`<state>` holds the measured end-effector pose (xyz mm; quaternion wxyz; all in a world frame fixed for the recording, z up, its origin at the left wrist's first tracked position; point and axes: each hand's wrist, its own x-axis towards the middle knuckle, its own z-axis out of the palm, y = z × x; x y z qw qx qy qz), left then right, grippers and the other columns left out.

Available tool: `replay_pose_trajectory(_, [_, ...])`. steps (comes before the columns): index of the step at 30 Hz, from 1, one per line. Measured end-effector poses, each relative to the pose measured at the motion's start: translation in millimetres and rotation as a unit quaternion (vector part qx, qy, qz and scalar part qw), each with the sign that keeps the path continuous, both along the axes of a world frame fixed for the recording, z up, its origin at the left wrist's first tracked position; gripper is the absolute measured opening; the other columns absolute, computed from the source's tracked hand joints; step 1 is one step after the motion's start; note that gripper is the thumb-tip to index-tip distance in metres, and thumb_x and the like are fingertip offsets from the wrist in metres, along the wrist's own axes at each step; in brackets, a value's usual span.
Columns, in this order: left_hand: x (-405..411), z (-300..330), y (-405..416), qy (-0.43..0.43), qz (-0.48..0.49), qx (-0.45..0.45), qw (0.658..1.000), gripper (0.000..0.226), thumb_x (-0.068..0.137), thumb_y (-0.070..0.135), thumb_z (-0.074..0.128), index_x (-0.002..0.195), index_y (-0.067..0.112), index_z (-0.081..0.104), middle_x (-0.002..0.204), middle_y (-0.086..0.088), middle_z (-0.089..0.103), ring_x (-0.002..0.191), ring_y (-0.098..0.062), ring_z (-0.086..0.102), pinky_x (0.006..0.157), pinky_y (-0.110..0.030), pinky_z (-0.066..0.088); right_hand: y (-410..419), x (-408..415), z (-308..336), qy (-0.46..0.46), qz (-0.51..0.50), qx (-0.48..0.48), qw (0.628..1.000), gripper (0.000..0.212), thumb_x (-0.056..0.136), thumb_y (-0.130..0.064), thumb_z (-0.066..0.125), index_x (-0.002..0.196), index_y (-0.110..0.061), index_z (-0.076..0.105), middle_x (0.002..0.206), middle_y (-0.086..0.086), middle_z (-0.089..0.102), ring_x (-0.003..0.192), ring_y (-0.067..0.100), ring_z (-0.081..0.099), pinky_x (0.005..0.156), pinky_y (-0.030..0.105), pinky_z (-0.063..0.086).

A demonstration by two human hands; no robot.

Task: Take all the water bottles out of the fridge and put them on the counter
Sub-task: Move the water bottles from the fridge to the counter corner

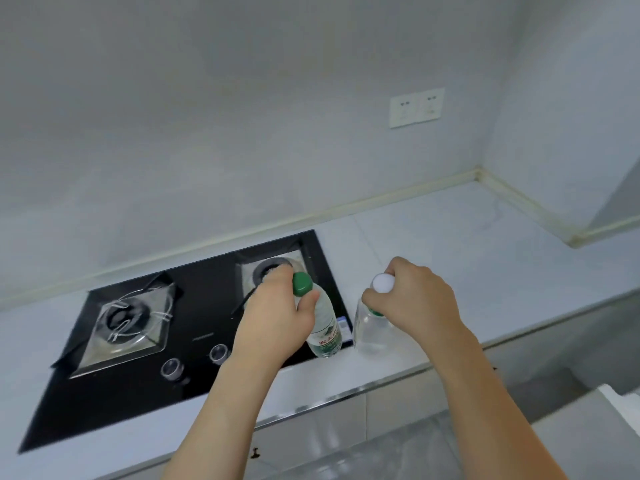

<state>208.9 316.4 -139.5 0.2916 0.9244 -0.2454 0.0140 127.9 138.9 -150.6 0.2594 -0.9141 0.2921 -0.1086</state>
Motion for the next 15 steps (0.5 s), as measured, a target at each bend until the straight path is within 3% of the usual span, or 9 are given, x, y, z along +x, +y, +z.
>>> replay_pose_trajectory(15, [11,17,209,-0.016,0.128,-0.042,0.991,0.021,0.090,0.038,0.057,0.091,0.020,0.048,0.081,0.006,0.055,0.071,-0.013,0.055,0.058,-0.030,0.039,194,53,29,0.005,0.132,-0.044,0.990,0.030,0.072,-0.045,0.063,0.086,-0.020,0.054,0.081,-0.004,0.059,0.076,0.020,0.057,0.063,0.031,0.047])
